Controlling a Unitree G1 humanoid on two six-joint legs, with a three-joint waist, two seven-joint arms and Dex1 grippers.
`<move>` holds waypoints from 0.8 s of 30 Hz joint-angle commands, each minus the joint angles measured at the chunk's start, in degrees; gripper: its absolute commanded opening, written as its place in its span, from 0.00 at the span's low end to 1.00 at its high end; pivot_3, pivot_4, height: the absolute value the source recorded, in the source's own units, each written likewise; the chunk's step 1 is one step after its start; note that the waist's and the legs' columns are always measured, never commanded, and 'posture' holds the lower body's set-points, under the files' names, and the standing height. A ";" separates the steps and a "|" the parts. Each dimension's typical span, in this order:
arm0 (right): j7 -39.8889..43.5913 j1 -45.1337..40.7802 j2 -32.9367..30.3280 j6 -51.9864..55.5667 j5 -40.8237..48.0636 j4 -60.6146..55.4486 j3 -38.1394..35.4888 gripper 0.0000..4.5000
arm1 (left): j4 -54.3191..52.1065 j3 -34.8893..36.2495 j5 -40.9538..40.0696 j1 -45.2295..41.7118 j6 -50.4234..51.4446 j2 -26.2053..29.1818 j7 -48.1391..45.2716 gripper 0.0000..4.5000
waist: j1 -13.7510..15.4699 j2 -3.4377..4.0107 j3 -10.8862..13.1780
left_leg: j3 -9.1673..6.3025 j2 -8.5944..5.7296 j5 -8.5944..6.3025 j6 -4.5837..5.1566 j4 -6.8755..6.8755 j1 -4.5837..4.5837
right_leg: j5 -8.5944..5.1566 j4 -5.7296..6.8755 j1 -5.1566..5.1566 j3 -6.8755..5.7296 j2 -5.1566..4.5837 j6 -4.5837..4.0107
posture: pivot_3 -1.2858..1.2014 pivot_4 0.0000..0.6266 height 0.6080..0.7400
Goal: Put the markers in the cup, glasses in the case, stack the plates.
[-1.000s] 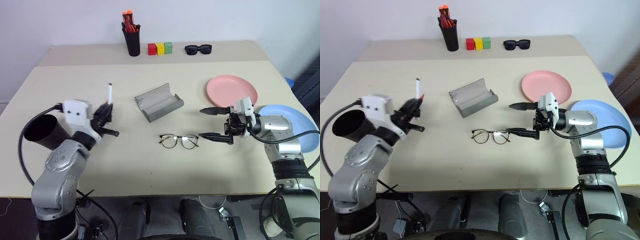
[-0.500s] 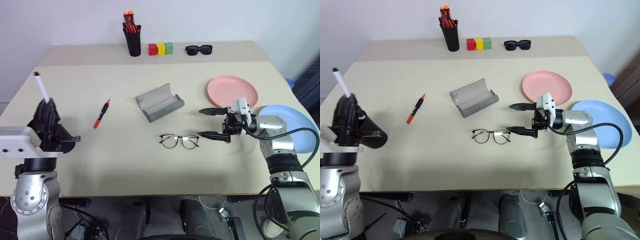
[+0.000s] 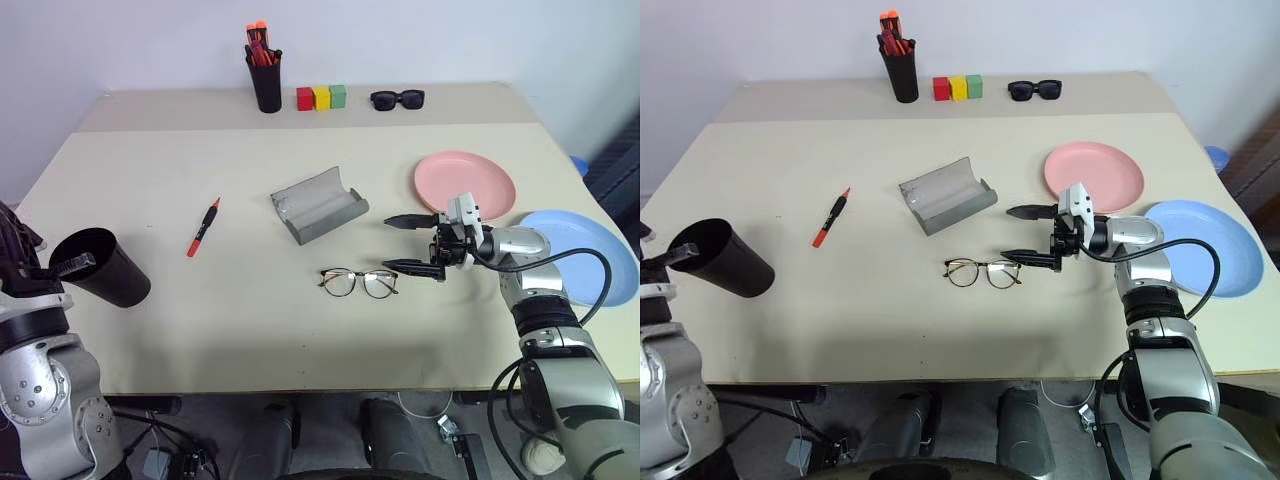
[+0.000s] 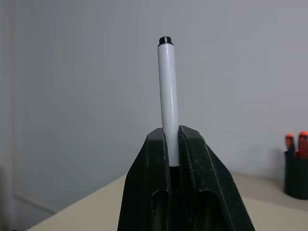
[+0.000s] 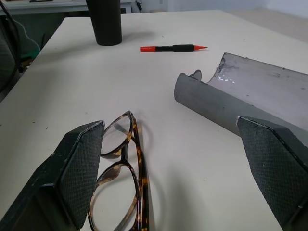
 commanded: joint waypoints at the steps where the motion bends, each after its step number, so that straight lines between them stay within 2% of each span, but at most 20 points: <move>1: 1.76 -1.48 0.17 -0.68 1.28 0.32 -1.44 1.00 | 1.20 0.12 5.24 0.20 -2.68 -0.30 2.76 0.01 | 0.01 0.00 0.00 | 0.00 0.00 0.00 0.00 0.00 0.00 | 0.00 0.01 0.00 0.00 0.00 0.00 | 0.52 0.24 1.00; 10: 4.42 -0.75 0.27 -1.02 3.25 1.06 -2.95 1.00 | 4.80 -3.59 13.38 -3.70 -1.83 -0.88 8.10 0.01 | 0.09 0.00 0.00 | 0.00 -0.01 0.00 0.00 0.02 0.00 | 0.00 0.01 0.02 0.00 0.00 0.00 | 0.52 0.24 1.00; 24: 4.76 3.08 1.04 3.35 9.09 -7.96 -2.08 1.00 | 7.24 -6.32 15.95 -5.53 -1.48 -1.20 9.35 0.01 | 0.05 0.00 0.00 | -0.01 0.00 0.00 0.00 -0.01 0.00 | 0.04 0.02 -0.02 0.00 0.00 0.08 | 0.52 0.24 1.00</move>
